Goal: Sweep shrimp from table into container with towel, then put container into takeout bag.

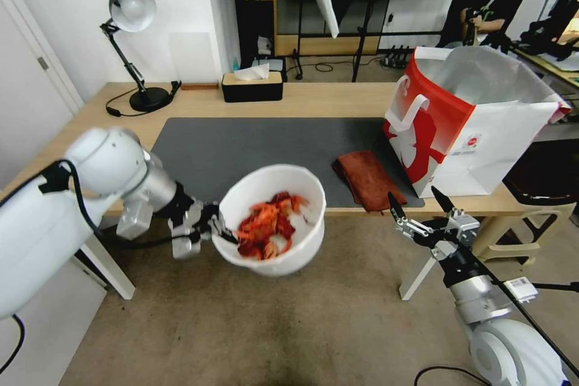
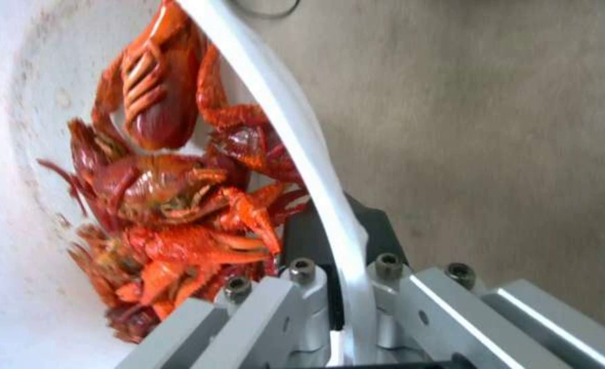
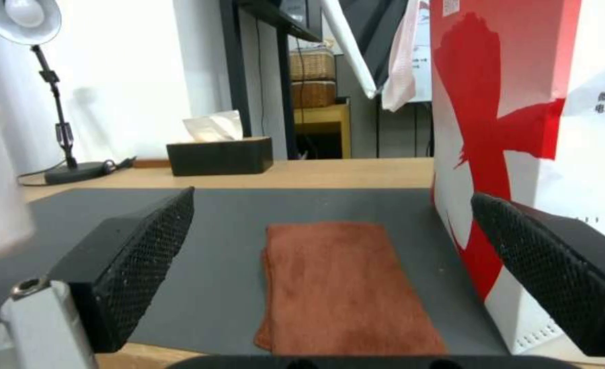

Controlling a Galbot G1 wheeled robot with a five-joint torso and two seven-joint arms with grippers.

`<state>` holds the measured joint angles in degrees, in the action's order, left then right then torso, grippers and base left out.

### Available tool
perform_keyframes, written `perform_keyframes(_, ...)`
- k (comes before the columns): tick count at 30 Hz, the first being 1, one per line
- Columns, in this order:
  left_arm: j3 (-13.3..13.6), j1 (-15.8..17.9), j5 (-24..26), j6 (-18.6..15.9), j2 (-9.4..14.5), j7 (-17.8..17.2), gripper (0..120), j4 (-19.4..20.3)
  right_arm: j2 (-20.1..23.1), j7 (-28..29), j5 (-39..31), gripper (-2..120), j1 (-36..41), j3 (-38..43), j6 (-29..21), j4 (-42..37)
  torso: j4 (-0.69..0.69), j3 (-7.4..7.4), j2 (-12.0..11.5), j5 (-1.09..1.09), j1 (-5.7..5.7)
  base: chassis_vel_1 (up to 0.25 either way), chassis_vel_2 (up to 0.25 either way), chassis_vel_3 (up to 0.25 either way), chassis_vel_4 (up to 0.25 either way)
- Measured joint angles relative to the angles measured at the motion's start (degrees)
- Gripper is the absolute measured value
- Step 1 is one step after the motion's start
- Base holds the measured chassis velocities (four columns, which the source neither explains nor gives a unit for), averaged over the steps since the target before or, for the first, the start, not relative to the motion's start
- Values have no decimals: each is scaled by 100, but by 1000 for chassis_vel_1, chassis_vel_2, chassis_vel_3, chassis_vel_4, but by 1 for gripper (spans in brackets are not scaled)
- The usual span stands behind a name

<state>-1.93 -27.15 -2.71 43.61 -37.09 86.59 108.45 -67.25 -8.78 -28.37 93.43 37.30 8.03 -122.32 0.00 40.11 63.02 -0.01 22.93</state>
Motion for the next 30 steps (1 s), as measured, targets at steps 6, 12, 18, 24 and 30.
perform_keyframes(6,382,988,102,17,-153,11,0,-556,-41,-25,24,100,12,-25,2,-4,-1,0,0,2,0,0,0,0,0)
perform_keyframes(12,658,1544,83,-29,-364,-69,0,-854,-56,-33,27,100,-54,-73,-17,10,0,0,0,1,0,0,0,0,0)
perform_keyframes(18,724,1660,-26,-154,-612,-230,0,-982,-80,-40,30,100,-68,-80,-18,42,0,0,0,1,0,0,0,0,0)
perform_keyframes(24,692,1747,-103,-213,-887,-451,0,-1252,-81,-42,27,100,-94,-79,-19,63,0,0,1,1,0,0,0,0,0)
perform_keyframes(30,546,1990,-182,-374,-1287,-649,0,-1611,-93,-39,14,100,-147,-77,-35,98,-1,0,1,2,-1,0,0,0,0)
